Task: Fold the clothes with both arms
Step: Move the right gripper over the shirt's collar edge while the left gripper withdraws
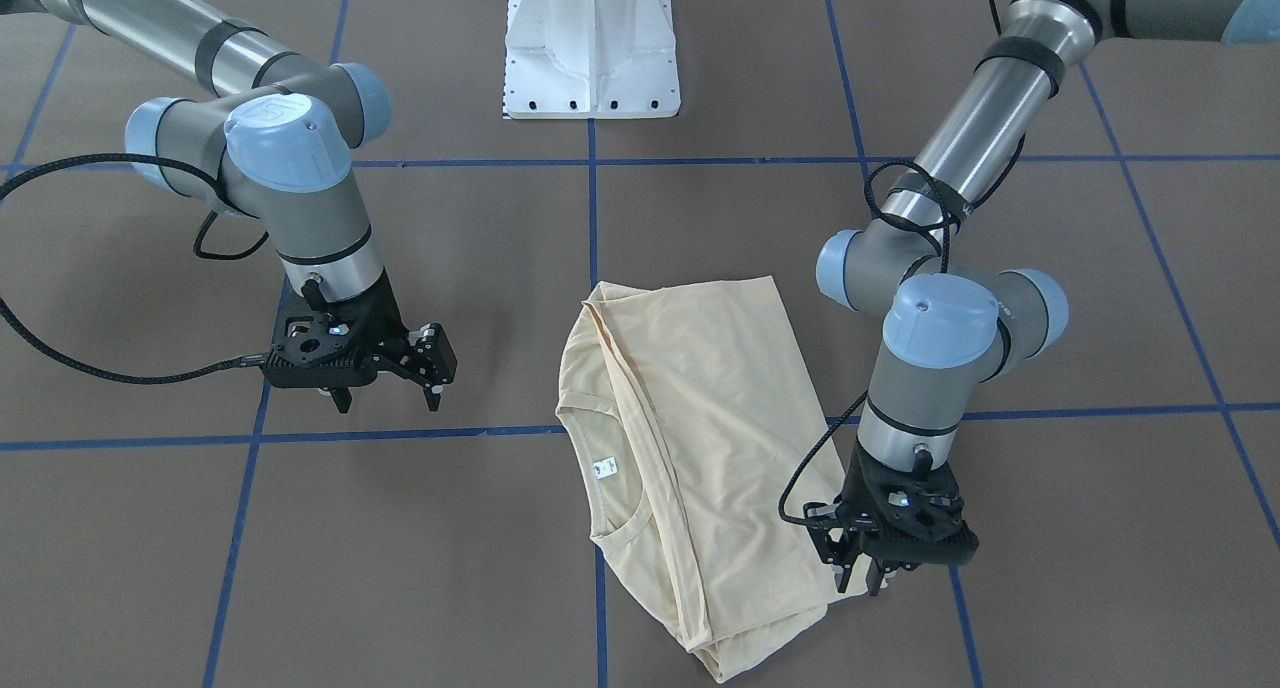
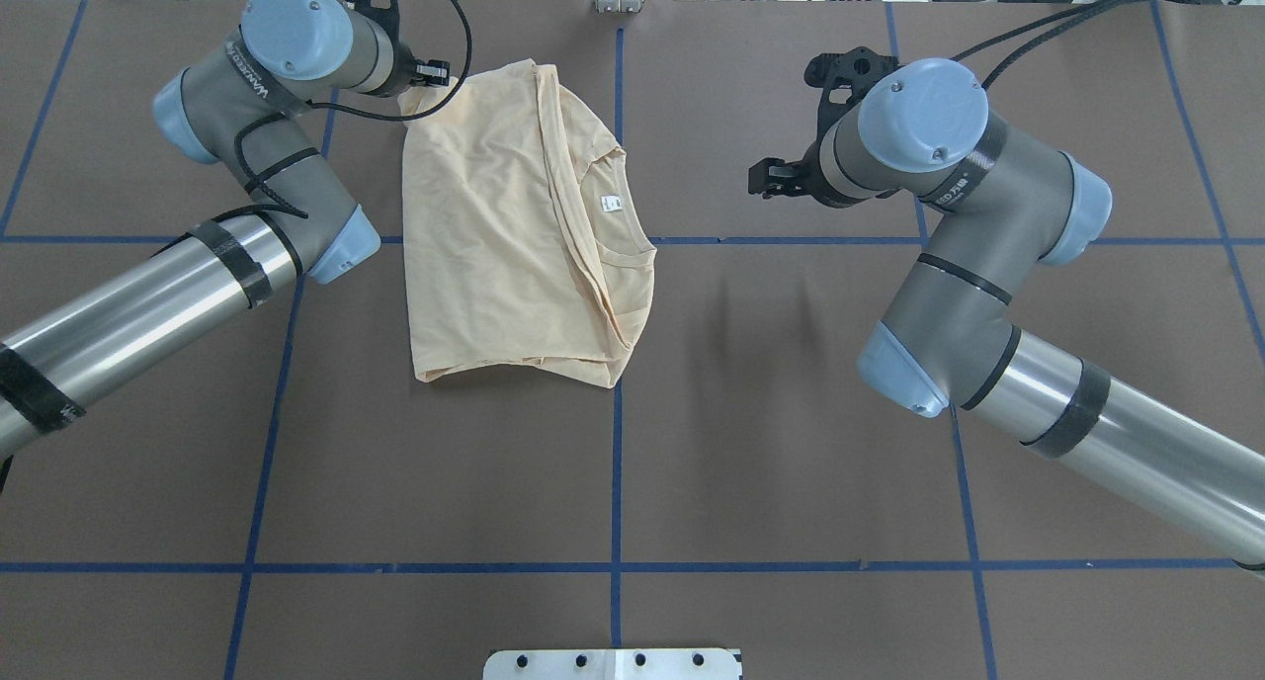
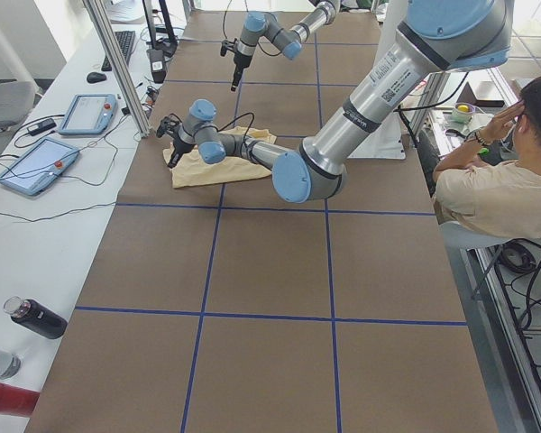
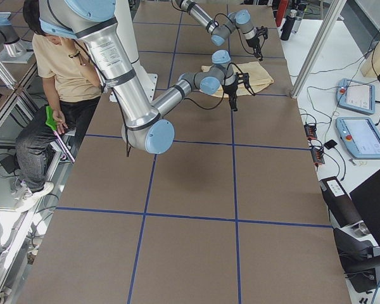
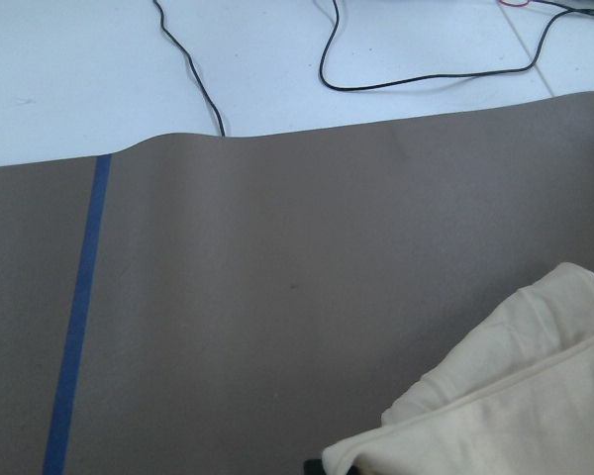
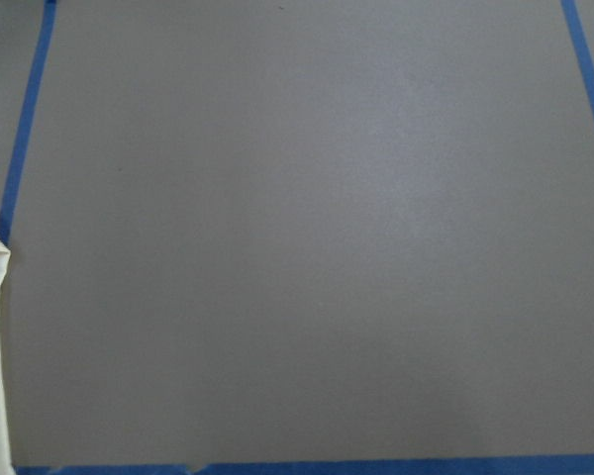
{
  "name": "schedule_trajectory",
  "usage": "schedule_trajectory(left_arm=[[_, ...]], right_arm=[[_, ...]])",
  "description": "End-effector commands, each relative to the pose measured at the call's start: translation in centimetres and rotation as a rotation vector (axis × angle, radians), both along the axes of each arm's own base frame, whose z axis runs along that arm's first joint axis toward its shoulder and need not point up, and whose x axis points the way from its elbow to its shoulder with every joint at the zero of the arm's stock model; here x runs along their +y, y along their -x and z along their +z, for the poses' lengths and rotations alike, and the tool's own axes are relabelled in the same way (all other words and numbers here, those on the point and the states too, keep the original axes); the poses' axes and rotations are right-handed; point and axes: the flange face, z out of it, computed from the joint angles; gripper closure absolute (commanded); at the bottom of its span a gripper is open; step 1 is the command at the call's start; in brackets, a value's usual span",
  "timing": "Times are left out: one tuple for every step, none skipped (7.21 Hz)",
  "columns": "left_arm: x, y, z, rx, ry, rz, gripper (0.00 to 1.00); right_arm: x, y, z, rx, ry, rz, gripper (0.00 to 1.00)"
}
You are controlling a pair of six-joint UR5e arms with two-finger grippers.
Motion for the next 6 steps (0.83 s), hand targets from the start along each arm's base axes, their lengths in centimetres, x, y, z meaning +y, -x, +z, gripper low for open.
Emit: schedule_trajectory(left_arm=[[1.8,5.4,2.1,0.024,-0.043,0.154,0.00],[4.0,7.1,3.6,0.036,-0.047,0.166,0.00],[4.4,7.3,3.6,0.038,-0.048,0.163,0.00],[4.4,7.4,3.7,0.040,-0.042,0.157,0.00],[4.5,7.4,4.0,0.041,-0.039,0.155,0.00],[4.5,7.3,4.0,0.040,-0.040,0.157,0.00]], right_arm=[[1.4,4.7,-3.7,-0.074,0.078,0.053,0.00],[1.8,7.8,-5.5,-0.094,0.111,0.120,0.01],[1.9,11.3,-7.1,-0.086,0.114,0.154,0.01],[1.9,14.9,-8.2,-0.067,0.120,0.190,0.01],[2.4,17.6,-8.4,-0.038,0.112,0.189,0.02],[3.6,18.6,-8.0,-0.021,0.095,0.177,0.08]])
